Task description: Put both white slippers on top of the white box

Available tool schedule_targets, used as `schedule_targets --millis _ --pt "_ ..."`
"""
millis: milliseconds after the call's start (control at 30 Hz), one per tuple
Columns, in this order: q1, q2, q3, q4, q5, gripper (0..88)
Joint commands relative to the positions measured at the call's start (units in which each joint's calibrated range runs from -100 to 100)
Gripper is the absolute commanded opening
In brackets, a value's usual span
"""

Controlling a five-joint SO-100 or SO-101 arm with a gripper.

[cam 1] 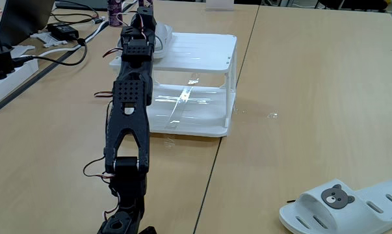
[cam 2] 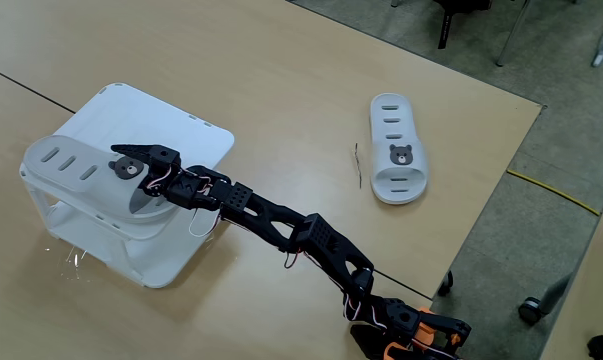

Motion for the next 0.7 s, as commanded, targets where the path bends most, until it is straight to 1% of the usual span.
schedule_targets --millis 0,267,667 --pt "-0.03 -10.00 4.60 -0.12 0.42 30.5" --pt "0.14 -29.61 29.50 1.35 0.42 30.5" --pt "-0.03 -54.76 60.80 1.09 0.42 30.0"
